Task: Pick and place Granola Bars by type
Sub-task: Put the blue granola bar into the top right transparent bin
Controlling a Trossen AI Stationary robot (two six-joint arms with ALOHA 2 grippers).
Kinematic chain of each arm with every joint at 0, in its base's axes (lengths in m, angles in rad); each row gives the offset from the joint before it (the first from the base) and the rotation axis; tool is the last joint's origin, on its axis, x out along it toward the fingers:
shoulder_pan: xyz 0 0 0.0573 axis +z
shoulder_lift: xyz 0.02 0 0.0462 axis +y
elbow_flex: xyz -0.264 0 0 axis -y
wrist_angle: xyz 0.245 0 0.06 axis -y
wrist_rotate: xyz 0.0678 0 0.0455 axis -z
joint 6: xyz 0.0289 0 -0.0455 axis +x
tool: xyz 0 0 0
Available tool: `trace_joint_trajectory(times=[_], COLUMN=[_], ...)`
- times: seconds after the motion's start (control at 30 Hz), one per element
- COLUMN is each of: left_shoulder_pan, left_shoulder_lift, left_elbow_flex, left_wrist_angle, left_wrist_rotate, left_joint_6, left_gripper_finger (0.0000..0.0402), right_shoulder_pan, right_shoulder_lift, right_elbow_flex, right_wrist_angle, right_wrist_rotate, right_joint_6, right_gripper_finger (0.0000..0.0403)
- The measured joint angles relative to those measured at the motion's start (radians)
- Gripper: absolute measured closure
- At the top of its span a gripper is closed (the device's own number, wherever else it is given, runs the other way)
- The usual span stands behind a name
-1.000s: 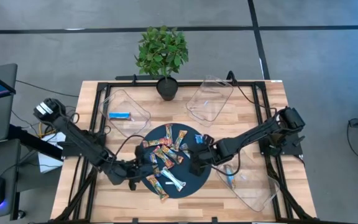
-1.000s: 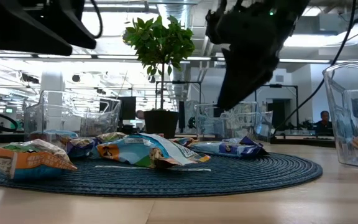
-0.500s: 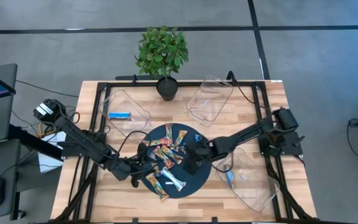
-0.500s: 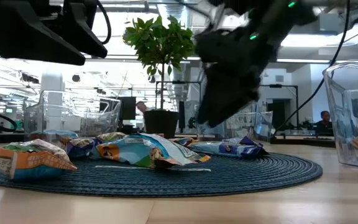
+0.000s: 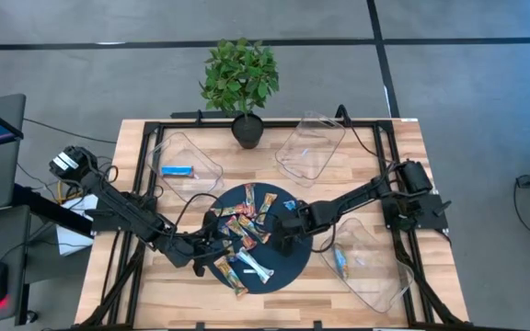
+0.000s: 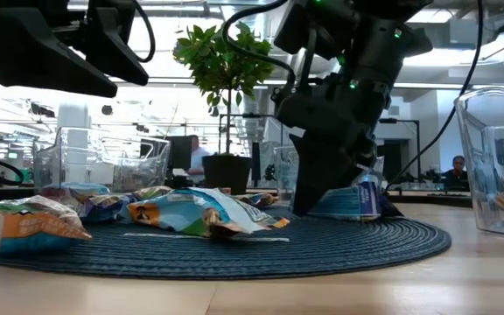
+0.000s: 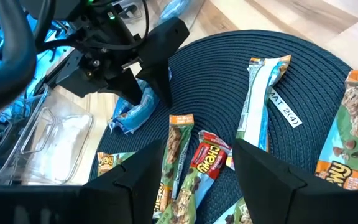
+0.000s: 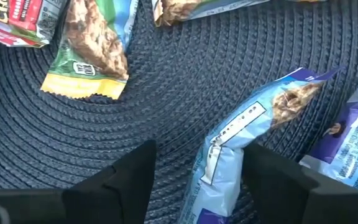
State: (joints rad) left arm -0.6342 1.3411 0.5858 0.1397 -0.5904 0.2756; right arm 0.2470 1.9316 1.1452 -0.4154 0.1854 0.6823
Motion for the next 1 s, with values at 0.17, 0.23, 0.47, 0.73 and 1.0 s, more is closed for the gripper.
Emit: trace_joint_trajectory(times=[0.17, 0.23, 0.47, 0.73, 1.0], left_shoulder_pan=[0.0, 0.0, 0.0, 0.0, 0.0], left_shoulder_lift=[0.0, 0.0, 0.0, 0.0, 0.0], left_elbow_flex=[0.0, 0.0, 0.0, 0.0, 0.0], left_wrist_angle=[0.0, 0.0, 0.001, 0.001, 0.001], left_wrist_rotate=[-0.001, -0.001, -0.003, -0.005, -0.005], left_joint_6=[0.0, 0.0, 0.001, 0.001, 0.001], left_gripper_finger=[0.0212, 0.0212, 0.0212, 0.0212, 0.0212], right_shoulder_pan=[0.0, 0.0, 0.0, 0.011, 0.04], right_shoulder_lift=[0.0, 0.0, 0.0, 0.0, 0.0], right_elbow_flex=[0.0, 0.0, 0.0, 0.053, 0.194], right_wrist_angle=[-0.007, -0.009, -0.025, -0.04, -0.223], right_wrist_rotate=[0.005, 0.009, 0.029, 0.022, 0.1], right_joint_6=[0.0, 0.0, 0.0, -0.034, -0.063], right_gripper_finger=[0.0212, 0.0233, 0.0322, 0.0366, 0.0358])
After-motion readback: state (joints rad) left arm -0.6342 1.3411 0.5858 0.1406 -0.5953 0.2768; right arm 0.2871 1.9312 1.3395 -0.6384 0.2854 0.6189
